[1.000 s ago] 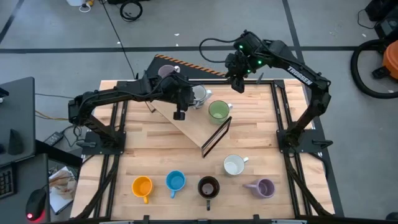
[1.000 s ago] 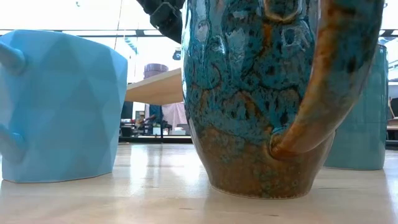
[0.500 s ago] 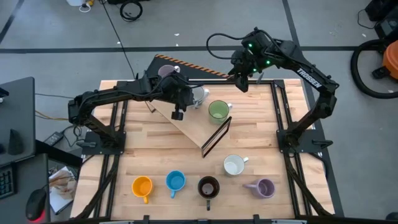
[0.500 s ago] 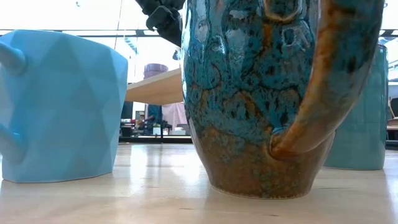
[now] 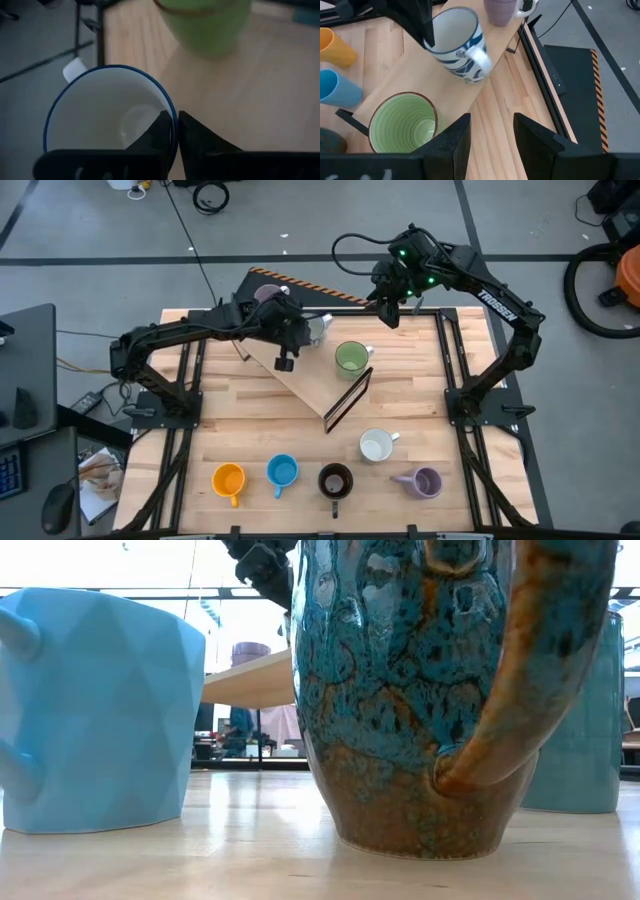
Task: Place coffee mugs
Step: Put the white mug on the shelf
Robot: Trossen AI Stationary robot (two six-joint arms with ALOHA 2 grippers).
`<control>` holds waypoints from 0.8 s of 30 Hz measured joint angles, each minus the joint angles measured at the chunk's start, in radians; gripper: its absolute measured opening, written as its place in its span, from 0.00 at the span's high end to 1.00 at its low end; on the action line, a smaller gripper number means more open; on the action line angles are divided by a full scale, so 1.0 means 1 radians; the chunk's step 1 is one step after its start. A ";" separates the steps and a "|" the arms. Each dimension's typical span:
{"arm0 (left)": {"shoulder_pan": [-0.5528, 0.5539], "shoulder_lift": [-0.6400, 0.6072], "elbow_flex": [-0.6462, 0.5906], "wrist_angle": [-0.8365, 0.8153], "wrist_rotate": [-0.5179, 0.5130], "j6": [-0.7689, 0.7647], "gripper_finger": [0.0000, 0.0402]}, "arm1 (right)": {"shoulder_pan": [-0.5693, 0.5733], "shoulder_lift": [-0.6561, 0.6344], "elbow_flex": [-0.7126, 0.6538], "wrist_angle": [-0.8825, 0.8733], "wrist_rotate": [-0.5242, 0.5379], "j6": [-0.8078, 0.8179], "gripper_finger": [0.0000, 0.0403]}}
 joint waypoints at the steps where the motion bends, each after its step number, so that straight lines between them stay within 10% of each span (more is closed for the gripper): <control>1: 0.005 0.000 0.011 0.008 0.000 -0.014 0.93 | 0.000 0.000 0.000 0.000 0.000 0.000 0.62; 24: 0.165 -0.001 0.143 -0.175 0.170 -0.229 0.93 | 0.000 0.001 0.000 -0.002 -0.003 -0.009 0.62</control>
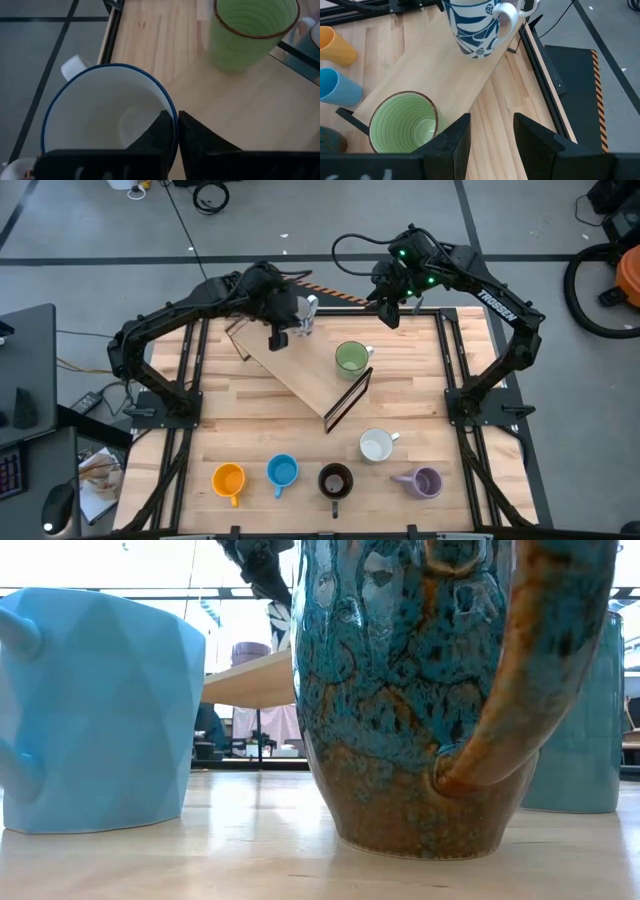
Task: Place coffee mugs
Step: Put the white mug on the shelf
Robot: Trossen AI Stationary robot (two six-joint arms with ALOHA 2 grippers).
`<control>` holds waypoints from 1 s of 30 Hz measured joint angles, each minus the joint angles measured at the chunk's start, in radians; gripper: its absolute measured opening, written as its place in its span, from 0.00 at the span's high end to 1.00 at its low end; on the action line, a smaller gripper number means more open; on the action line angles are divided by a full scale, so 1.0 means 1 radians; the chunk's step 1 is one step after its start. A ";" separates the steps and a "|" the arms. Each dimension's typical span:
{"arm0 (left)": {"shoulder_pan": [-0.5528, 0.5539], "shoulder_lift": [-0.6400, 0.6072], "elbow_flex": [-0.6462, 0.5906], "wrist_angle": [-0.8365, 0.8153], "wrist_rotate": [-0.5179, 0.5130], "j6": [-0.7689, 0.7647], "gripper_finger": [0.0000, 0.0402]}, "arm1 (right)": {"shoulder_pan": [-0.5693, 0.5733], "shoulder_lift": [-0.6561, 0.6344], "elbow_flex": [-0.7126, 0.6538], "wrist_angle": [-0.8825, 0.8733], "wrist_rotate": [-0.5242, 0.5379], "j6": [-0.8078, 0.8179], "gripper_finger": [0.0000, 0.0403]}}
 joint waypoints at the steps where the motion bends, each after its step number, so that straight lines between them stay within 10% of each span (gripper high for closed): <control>1: 0.002 0.000 0.000 -0.004 0.001 -0.003 0.92 | 0.000 0.000 0.000 0.000 0.000 0.000 0.62; 13: 0.006 -0.001 0.000 -0.092 -0.034 0.208 0.92 | 0.000 0.000 0.000 -0.003 0.000 -0.002 0.62; 30: 0.036 0.005 0.000 -0.069 -0.040 0.076 0.92 | 0.000 0.000 0.000 0.011 0.000 0.000 0.62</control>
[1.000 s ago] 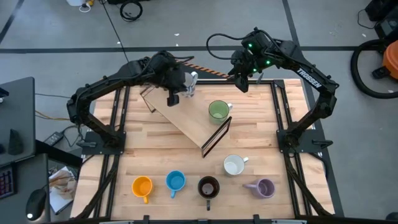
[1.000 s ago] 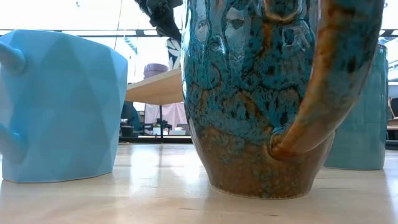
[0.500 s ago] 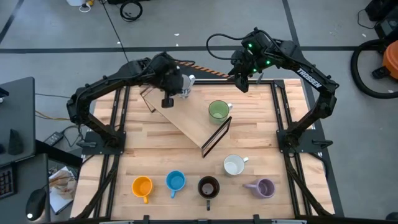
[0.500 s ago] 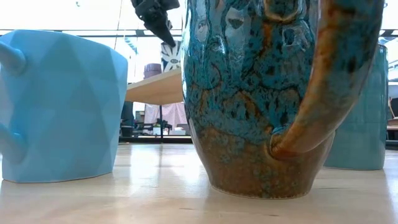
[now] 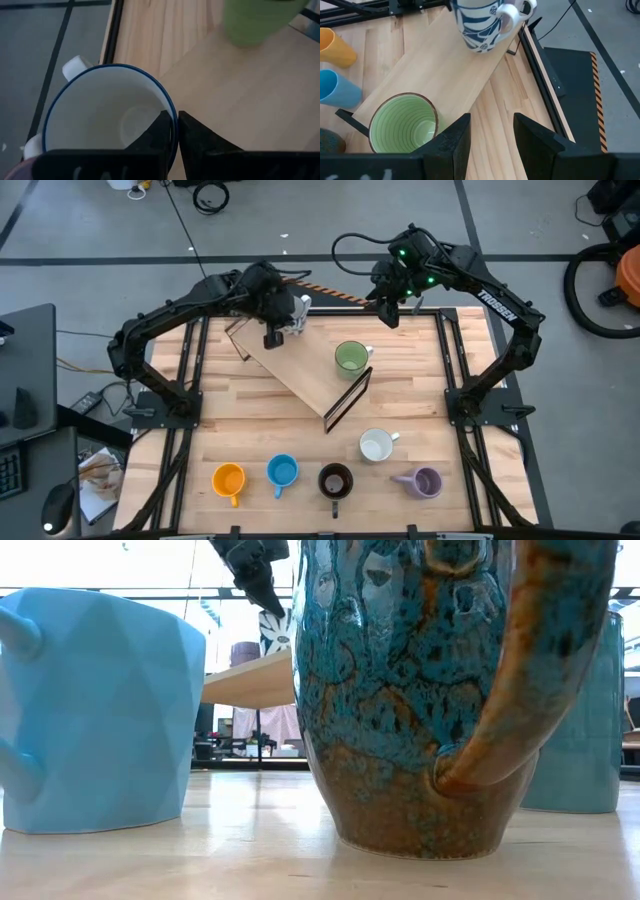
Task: Place coffee mugs
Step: Put the white mug on the shelf
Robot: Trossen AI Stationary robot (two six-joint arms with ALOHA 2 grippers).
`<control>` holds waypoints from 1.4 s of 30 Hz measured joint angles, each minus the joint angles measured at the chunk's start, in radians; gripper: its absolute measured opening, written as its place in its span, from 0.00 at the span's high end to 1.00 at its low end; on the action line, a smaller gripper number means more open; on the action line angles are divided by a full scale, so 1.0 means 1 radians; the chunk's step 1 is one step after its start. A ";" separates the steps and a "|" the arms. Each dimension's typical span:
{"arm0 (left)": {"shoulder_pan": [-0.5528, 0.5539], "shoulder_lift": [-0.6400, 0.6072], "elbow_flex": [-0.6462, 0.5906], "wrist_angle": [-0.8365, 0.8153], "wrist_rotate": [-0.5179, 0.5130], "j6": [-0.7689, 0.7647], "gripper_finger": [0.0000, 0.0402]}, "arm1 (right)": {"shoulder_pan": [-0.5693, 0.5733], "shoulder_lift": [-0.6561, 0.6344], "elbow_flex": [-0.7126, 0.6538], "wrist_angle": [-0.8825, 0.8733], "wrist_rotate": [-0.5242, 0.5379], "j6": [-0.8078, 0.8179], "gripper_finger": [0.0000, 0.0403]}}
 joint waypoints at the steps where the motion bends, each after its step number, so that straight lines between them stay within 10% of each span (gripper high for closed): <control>1: -0.003 0.000 0.000 0.000 0.000 0.002 0.92 | 0.000 0.000 0.000 0.001 0.000 0.001 0.62; 42: -0.042 0.039 -0.070 0.082 -0.102 -0.024 0.92 | 0.056 0.000 0.000 0.044 0.019 0.024 0.62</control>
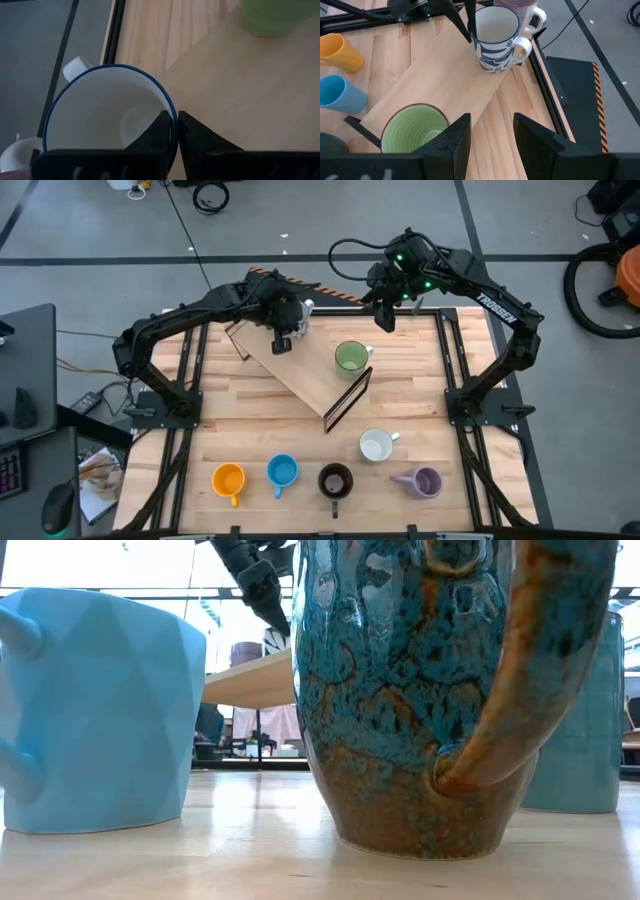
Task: Place coffee mugs
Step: Put the white mug on the shelf
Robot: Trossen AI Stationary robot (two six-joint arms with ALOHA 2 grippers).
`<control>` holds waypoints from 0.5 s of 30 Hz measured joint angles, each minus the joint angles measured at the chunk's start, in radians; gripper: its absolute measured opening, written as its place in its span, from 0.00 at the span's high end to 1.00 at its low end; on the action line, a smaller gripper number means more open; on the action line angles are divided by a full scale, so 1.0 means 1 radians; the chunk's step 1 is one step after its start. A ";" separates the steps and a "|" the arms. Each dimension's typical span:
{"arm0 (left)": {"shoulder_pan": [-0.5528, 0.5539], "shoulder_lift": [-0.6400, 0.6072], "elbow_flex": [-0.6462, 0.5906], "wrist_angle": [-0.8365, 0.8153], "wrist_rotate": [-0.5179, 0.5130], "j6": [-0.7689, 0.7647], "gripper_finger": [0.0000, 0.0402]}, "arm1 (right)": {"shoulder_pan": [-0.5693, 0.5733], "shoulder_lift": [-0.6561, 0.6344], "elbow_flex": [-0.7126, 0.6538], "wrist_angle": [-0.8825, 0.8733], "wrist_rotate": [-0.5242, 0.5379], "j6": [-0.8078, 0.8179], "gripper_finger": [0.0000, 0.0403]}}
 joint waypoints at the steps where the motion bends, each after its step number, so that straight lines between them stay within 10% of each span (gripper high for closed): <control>1: 0.000 0.000 0.000 -0.001 -0.002 0.001 0.92 | 0.000 0.000 0.000 0.003 0.000 0.000 0.62; 15: -0.004 0.000 0.000 -0.002 -0.051 0.004 0.83 | 0.000 0.000 0.000 0.011 0.000 0.000 0.62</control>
